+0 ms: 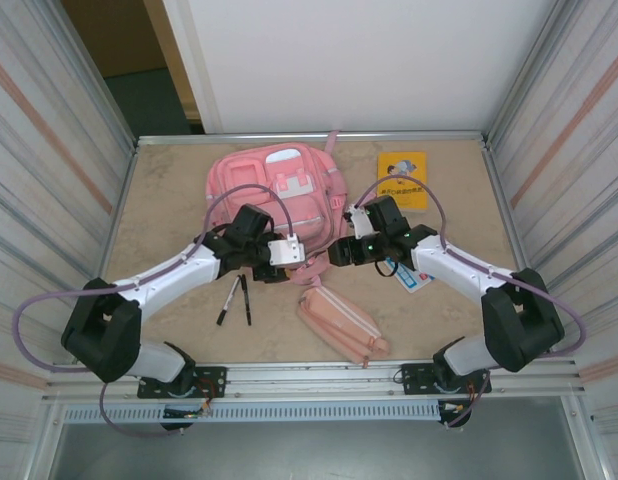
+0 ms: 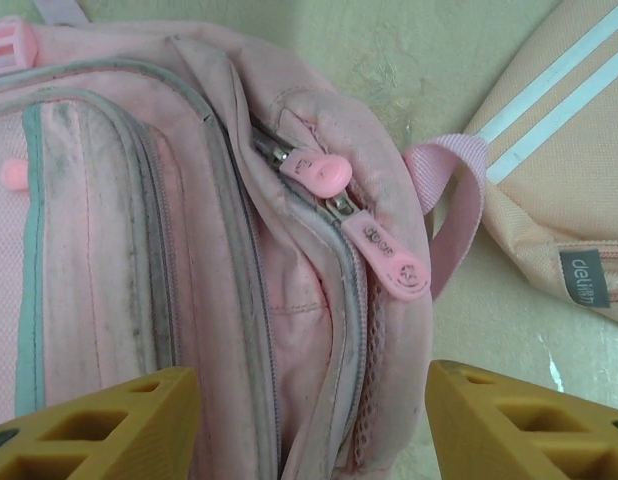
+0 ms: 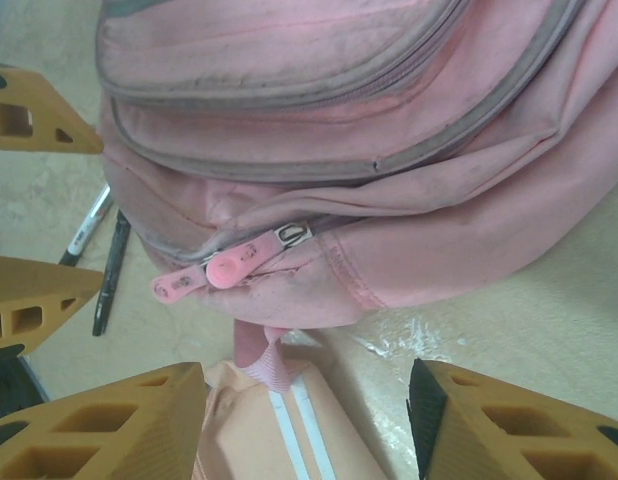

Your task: Pack the student bag

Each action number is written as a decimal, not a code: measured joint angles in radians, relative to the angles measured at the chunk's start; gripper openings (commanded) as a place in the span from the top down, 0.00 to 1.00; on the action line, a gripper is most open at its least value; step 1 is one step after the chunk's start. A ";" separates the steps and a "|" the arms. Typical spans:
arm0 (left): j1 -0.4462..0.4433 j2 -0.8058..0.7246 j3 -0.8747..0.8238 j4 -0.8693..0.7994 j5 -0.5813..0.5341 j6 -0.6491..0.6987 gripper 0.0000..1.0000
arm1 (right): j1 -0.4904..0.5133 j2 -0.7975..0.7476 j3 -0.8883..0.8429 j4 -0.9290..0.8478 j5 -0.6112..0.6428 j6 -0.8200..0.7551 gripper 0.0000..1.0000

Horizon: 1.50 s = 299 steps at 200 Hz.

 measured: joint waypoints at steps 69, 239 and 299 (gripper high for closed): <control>-0.004 0.066 -0.043 0.032 -0.048 0.025 0.51 | 0.009 0.013 0.005 -0.019 0.000 0.000 0.43; 0.057 -0.080 -0.018 0.040 0.105 0.069 1.00 | 0.152 0.097 0.333 -0.241 0.143 -0.185 0.41; 0.071 -0.095 -0.031 0.022 0.158 0.076 1.00 | 0.155 0.132 0.366 -0.268 0.222 -0.260 0.49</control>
